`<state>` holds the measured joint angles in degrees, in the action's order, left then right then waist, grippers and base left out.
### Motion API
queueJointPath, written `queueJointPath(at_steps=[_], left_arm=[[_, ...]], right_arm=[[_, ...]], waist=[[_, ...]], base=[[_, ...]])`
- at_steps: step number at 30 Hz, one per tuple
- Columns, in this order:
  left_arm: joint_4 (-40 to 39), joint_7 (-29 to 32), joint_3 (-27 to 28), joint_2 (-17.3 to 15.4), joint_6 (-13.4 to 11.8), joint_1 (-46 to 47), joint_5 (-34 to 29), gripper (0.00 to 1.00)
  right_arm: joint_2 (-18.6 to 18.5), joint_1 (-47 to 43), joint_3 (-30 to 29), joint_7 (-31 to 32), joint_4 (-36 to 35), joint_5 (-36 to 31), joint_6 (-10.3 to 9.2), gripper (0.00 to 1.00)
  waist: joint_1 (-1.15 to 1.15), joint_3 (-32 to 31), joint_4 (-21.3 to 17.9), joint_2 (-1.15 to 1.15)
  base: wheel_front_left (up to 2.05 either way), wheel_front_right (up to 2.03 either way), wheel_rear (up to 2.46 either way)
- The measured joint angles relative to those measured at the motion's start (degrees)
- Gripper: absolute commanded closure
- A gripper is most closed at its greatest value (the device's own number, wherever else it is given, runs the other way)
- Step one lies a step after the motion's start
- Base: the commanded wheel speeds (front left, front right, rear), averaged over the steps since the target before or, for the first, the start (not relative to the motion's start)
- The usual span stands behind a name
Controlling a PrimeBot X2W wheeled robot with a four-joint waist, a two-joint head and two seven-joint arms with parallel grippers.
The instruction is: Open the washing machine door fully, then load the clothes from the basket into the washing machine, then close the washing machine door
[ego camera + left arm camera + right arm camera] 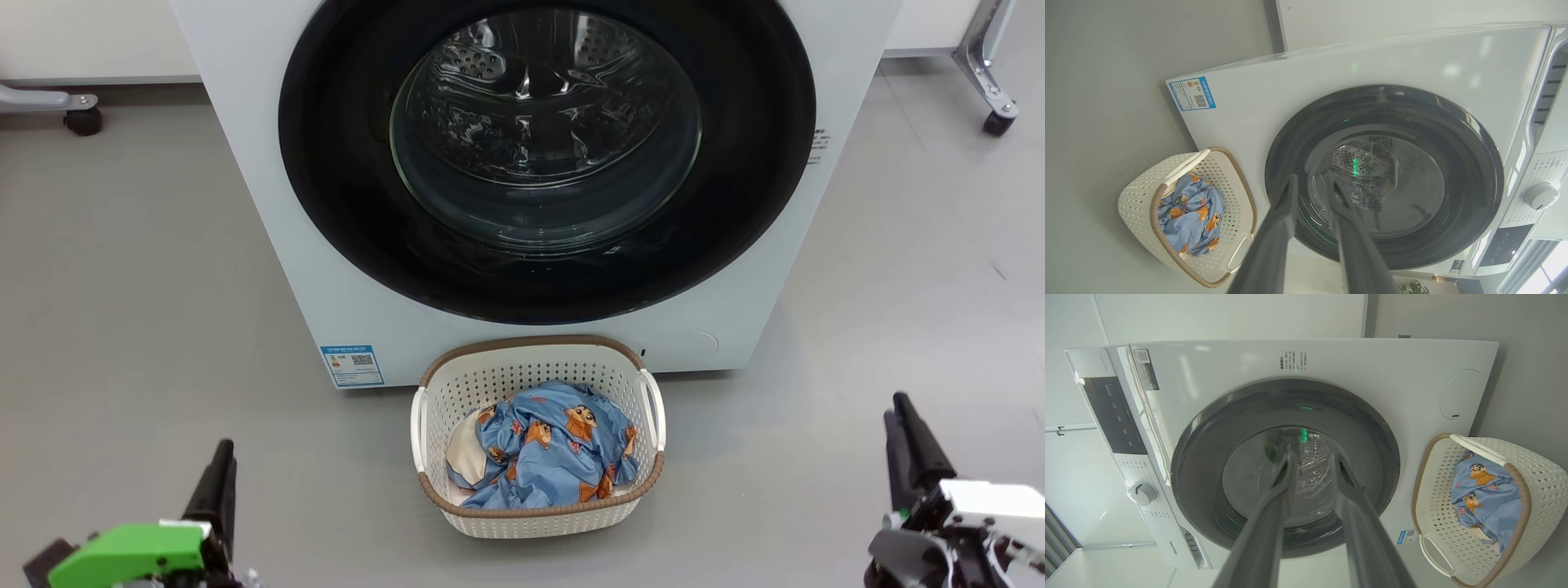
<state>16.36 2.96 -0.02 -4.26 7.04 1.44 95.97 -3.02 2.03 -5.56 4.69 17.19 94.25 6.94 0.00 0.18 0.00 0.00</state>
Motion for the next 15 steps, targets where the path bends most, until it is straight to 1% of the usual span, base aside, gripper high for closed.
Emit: queueJointPath(at_steps=[5, 15], left_arm=[[2.7, 0.0, -0.5, 1.6, 0.0, -3.0, 0.0, 0.0], [2.3, -1.5, -1.3, 1.6, 0.0, -3.1, -0.7, 0.0]], right_arm=[[1.6, -3.0, 0.2, 0.0, 2.6, 0.0, -0.01, 0.0], [1.5, -3.2, 0.4, -1.6, 1.6, -0.3, -0.01, 0.0]], waist=[[0.0, 0.0, 0.0, 0.0], [0.0, 0.0, 0.1, 0.0]], base=[[0.0, 0.0, 0.0], [0.0, 0.0, 0.0]])
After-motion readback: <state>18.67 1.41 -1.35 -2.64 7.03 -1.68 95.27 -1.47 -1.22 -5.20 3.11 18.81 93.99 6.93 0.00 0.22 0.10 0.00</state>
